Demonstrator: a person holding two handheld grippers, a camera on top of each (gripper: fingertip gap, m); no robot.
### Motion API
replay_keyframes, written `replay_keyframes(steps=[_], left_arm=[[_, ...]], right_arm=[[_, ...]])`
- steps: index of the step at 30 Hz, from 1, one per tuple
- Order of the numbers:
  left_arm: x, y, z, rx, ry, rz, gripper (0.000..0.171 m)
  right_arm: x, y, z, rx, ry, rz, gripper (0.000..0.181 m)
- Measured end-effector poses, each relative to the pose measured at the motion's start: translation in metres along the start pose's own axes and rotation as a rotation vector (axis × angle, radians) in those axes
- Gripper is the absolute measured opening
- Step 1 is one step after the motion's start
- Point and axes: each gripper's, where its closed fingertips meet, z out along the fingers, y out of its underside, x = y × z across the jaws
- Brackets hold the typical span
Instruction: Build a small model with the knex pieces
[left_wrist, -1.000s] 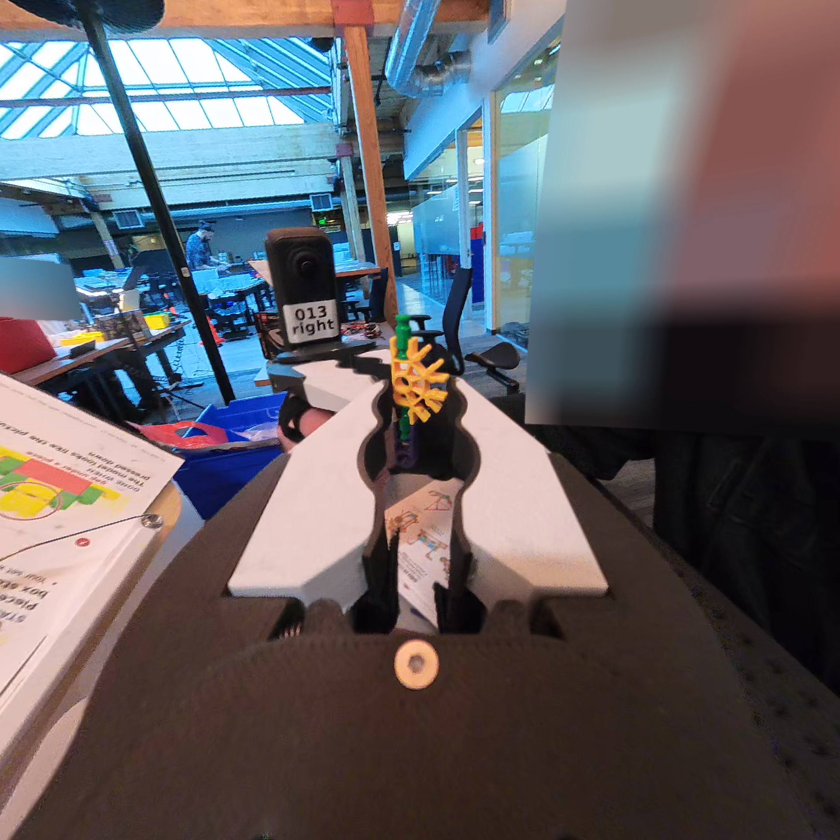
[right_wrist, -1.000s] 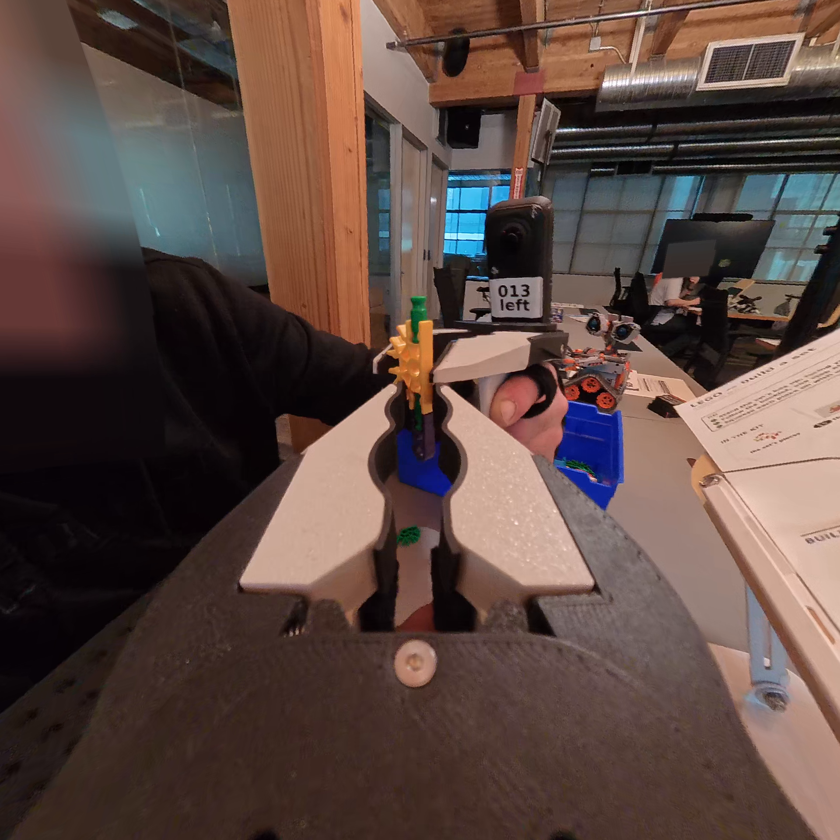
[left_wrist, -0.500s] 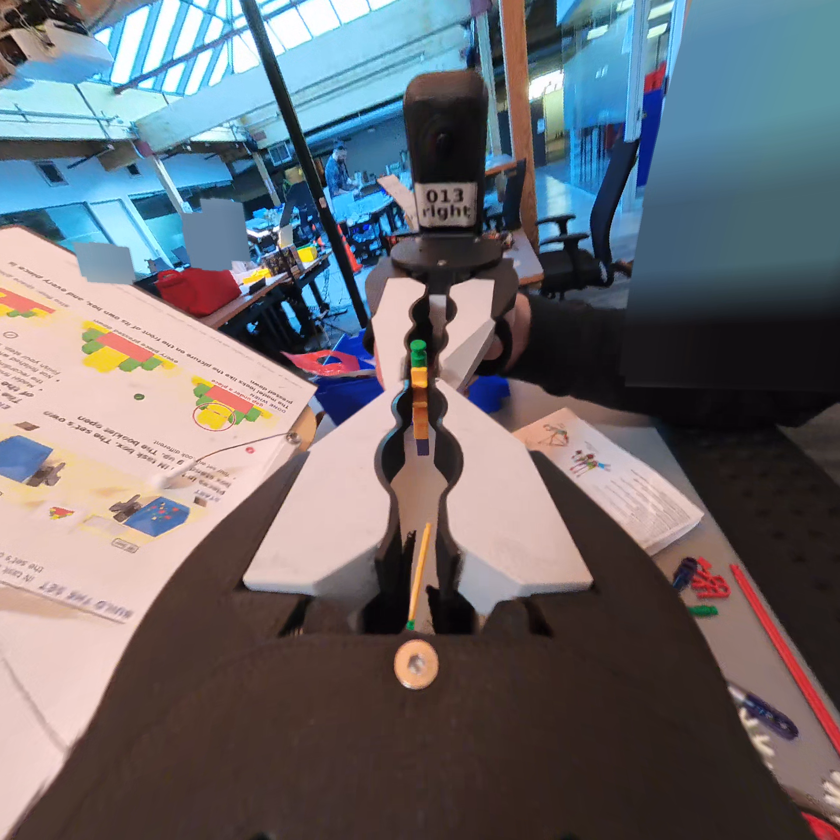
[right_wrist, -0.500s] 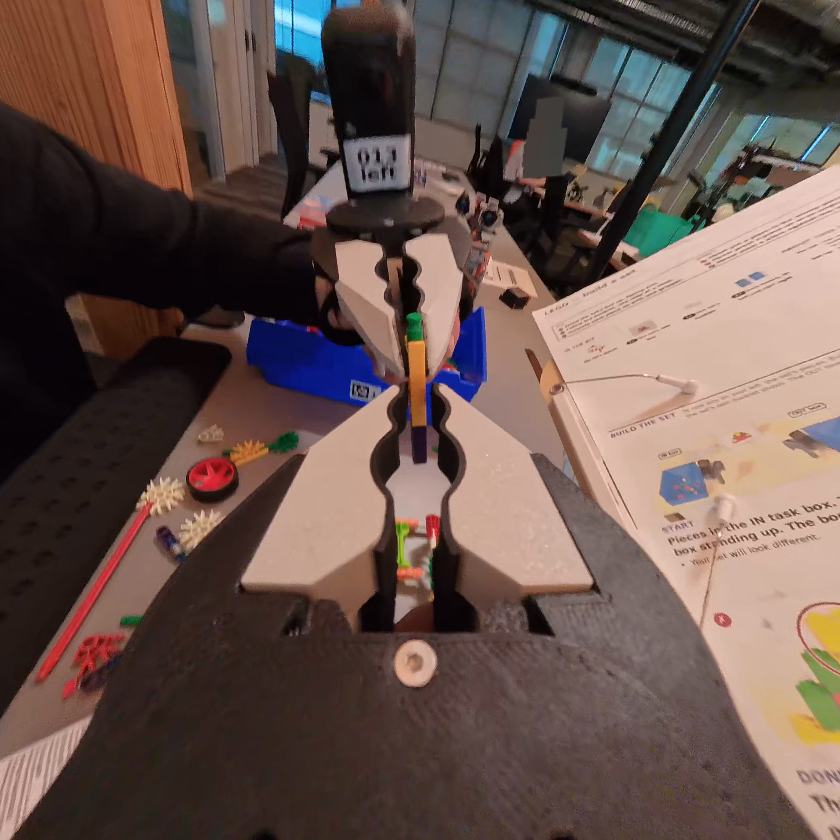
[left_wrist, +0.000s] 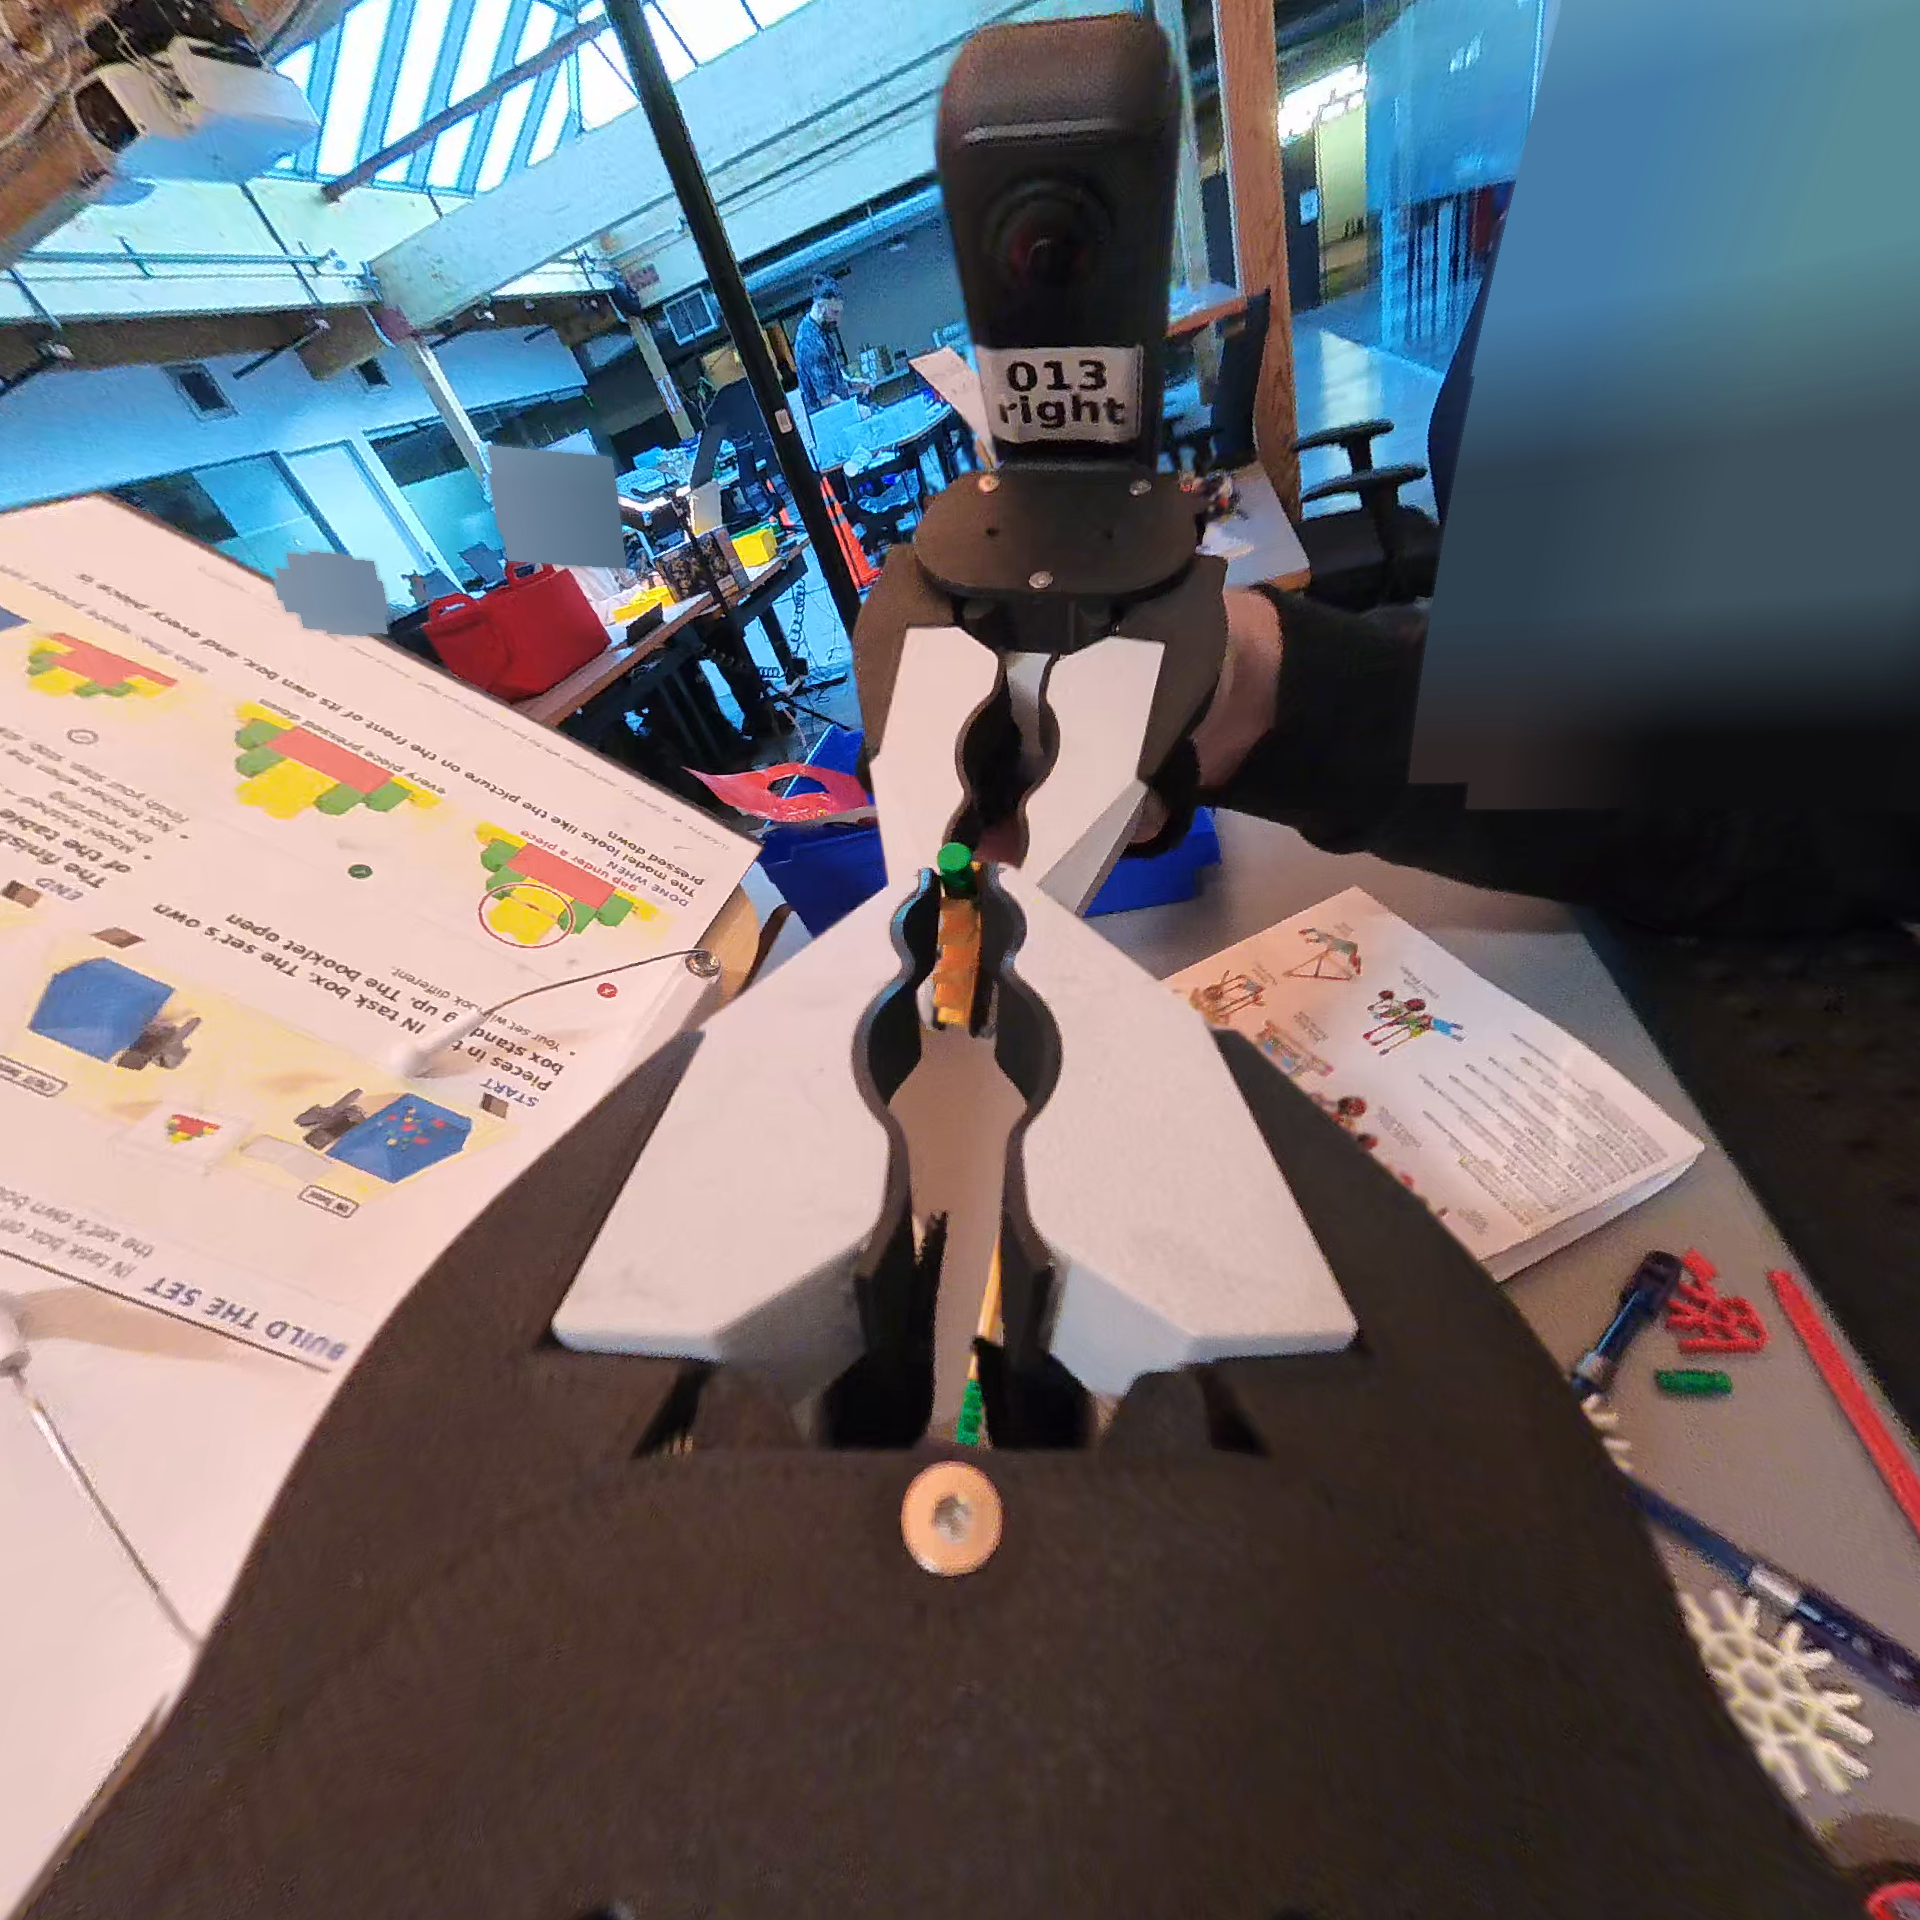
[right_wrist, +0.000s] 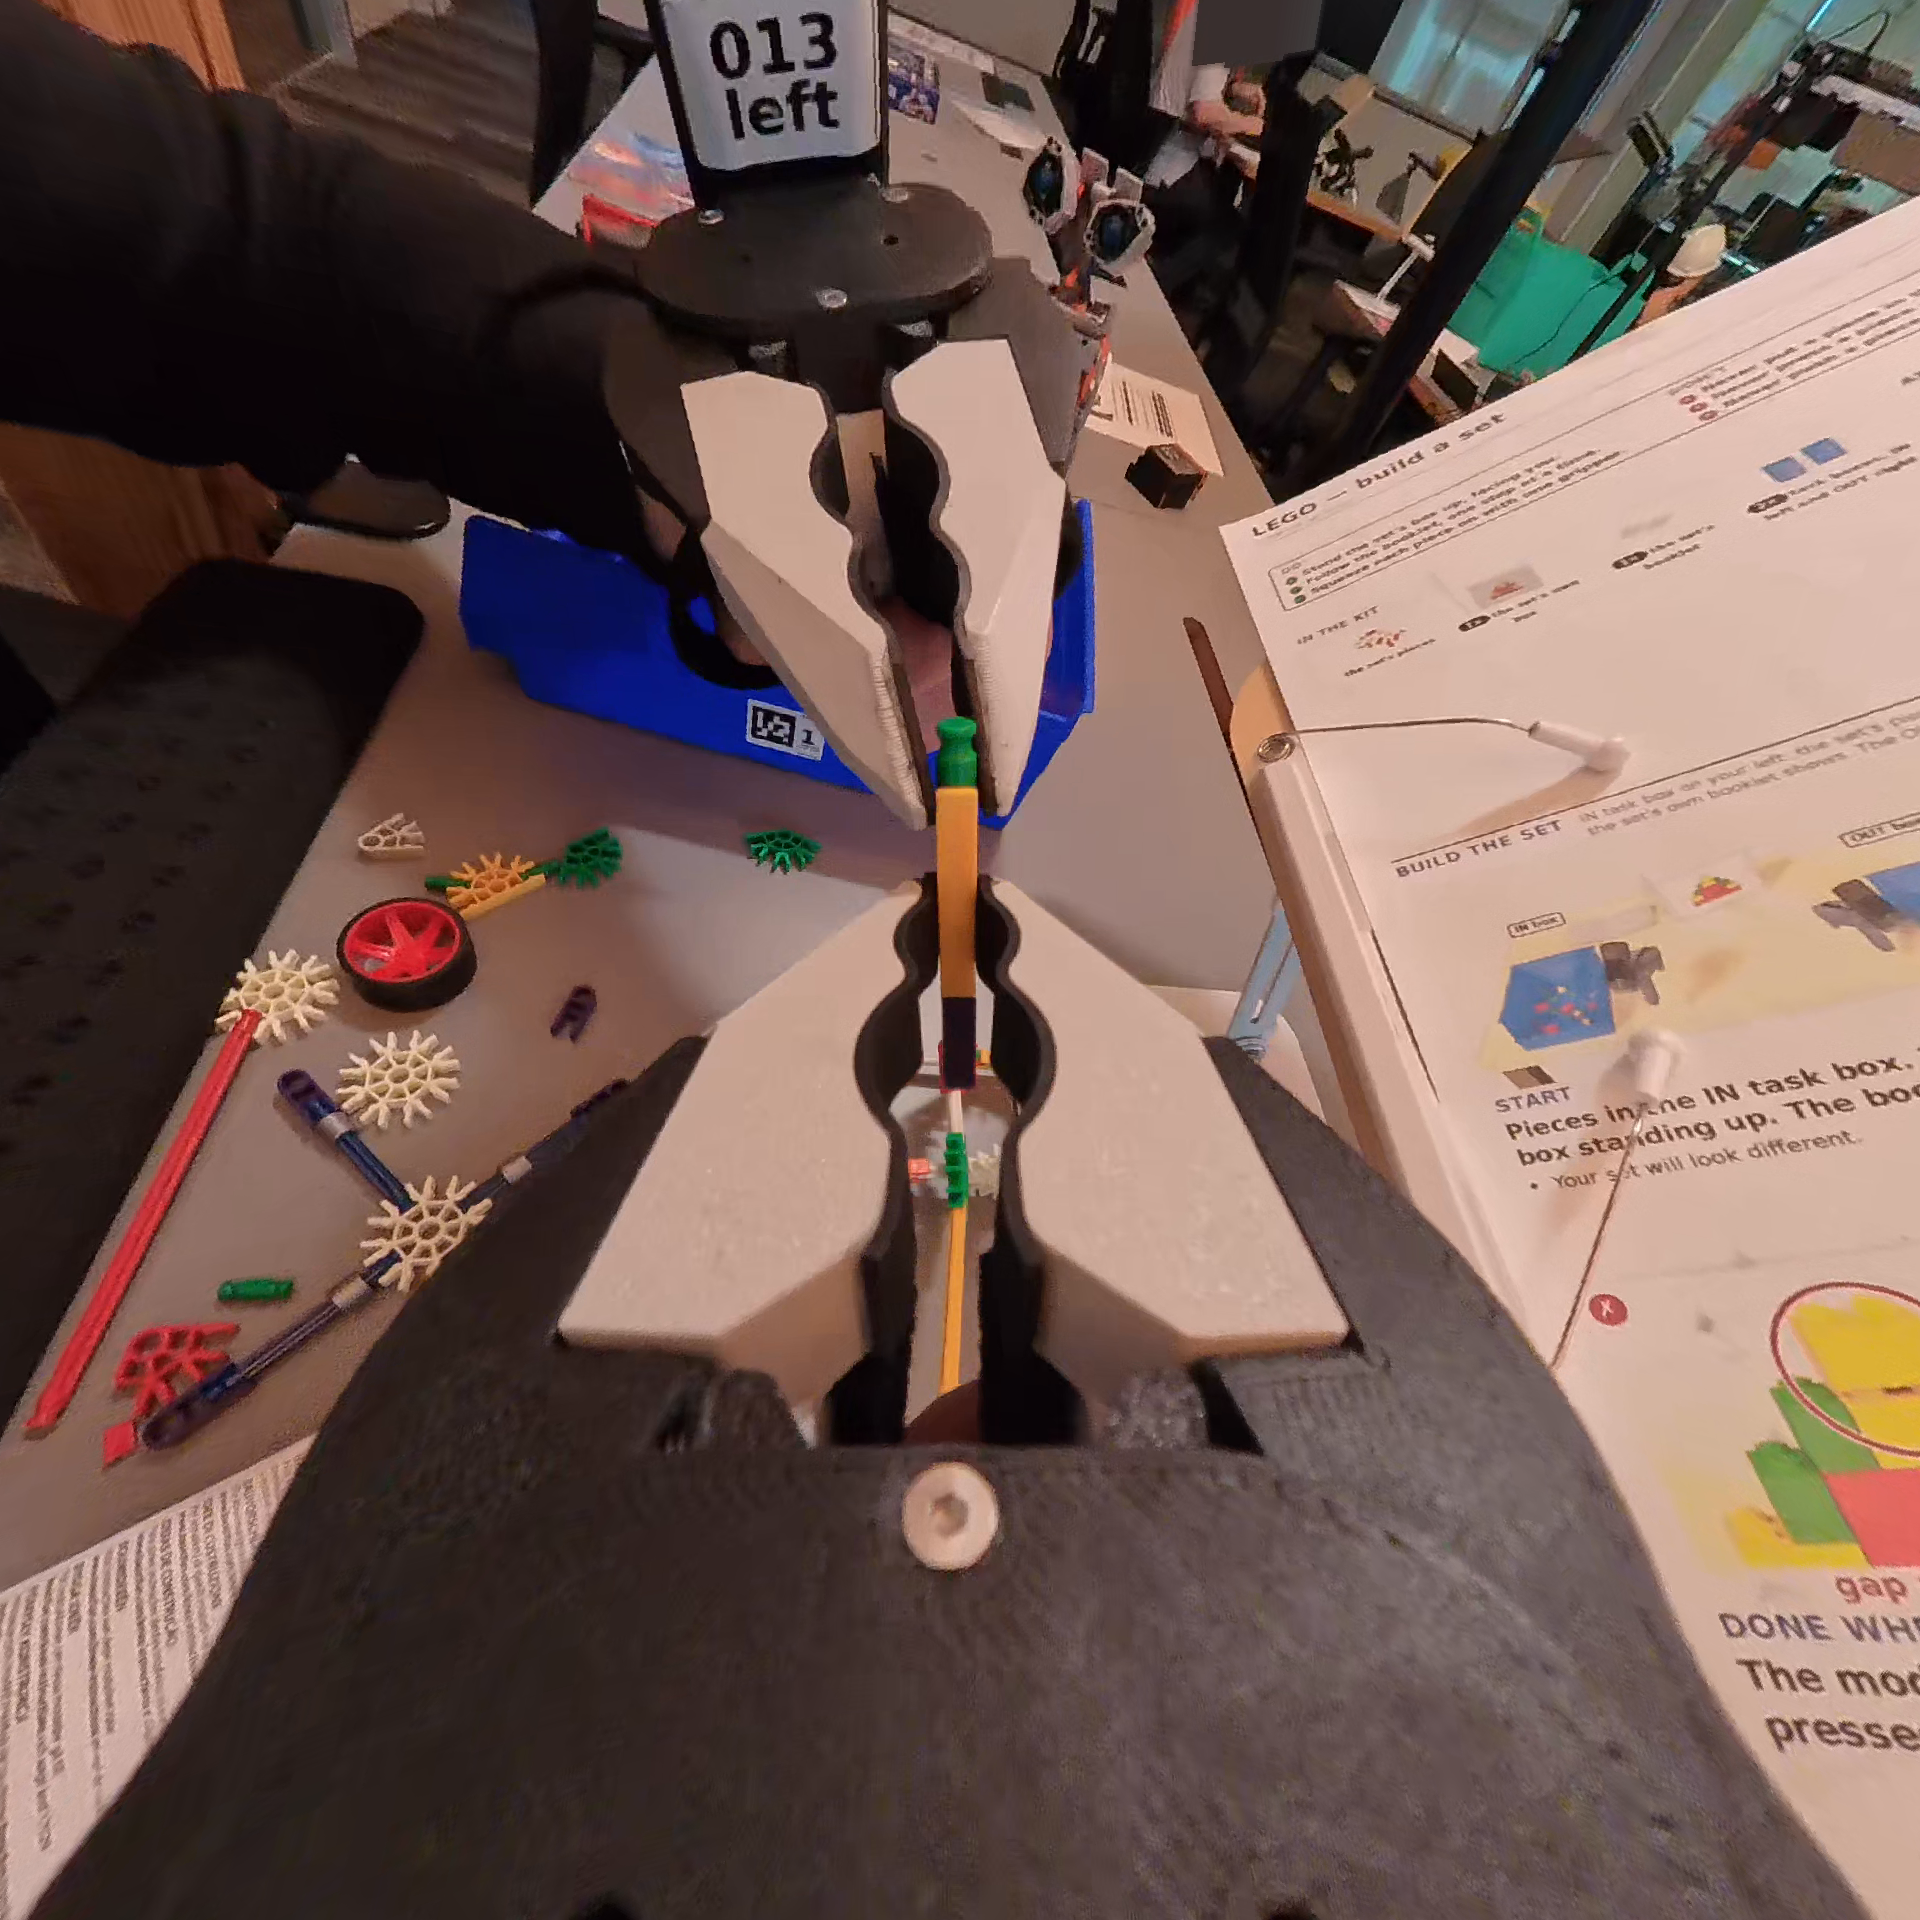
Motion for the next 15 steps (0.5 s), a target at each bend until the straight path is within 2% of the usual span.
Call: replay_keyframes(steps=[10, 15], left_arm=[[-0.006, 0.006, -0.003, 0.066, 0.036, -0.164, 0.005], [-0.004, 0.005, -0.003, 0.098, 0.056, -0.198, 0.004]], right_arm=[[0.003, 0.002, -0.007, 0.083, -0.073, 0.094, 0.004], [0.004, -0.016, -0.011, 0.216, -0.078, 0.11, 0.004]])
